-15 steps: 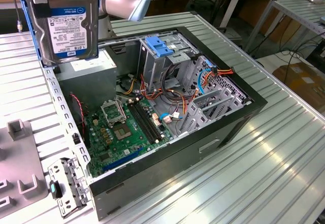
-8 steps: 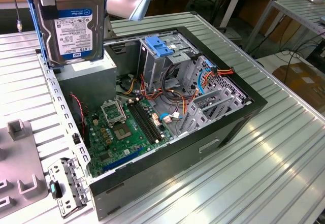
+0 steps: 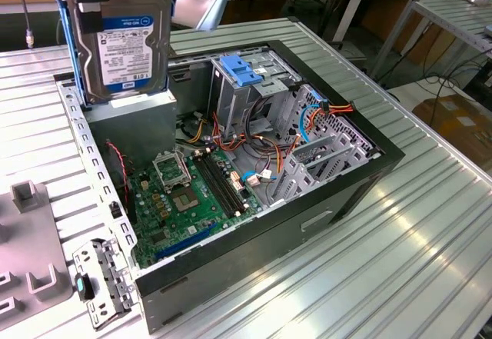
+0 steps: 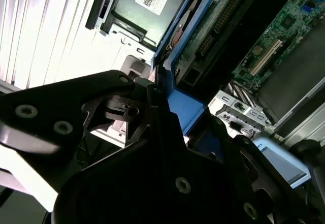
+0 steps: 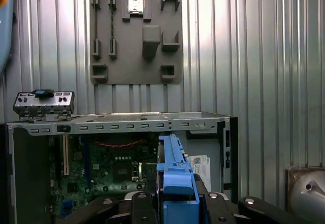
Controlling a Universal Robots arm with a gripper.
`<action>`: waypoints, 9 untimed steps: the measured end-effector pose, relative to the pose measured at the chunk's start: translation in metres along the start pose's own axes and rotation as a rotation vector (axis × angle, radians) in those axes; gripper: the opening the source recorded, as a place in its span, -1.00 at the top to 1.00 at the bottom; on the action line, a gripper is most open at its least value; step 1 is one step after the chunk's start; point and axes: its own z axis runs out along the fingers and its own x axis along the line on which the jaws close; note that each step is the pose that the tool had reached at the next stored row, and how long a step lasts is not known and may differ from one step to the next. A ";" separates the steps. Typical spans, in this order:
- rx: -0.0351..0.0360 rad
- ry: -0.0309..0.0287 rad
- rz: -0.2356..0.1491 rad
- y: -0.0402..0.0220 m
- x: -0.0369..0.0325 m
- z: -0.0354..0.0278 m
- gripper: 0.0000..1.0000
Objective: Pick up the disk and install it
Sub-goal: 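Pick up the disk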
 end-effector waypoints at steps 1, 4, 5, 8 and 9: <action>0.0000 0.0000 0.000 -0.0028 0.0000 0.0000 0.26; 0.0000 0.0000 0.000 -0.0100 -0.0002 0.0001 0.26; -0.0002 0.0001 0.000 -0.0164 -0.0003 0.0001 0.26; -0.0003 0.0000 0.000 -0.0328 -0.0005 0.0003 0.26; -0.0003 0.0000 0.000 -0.0356 -0.0004 0.0003 0.26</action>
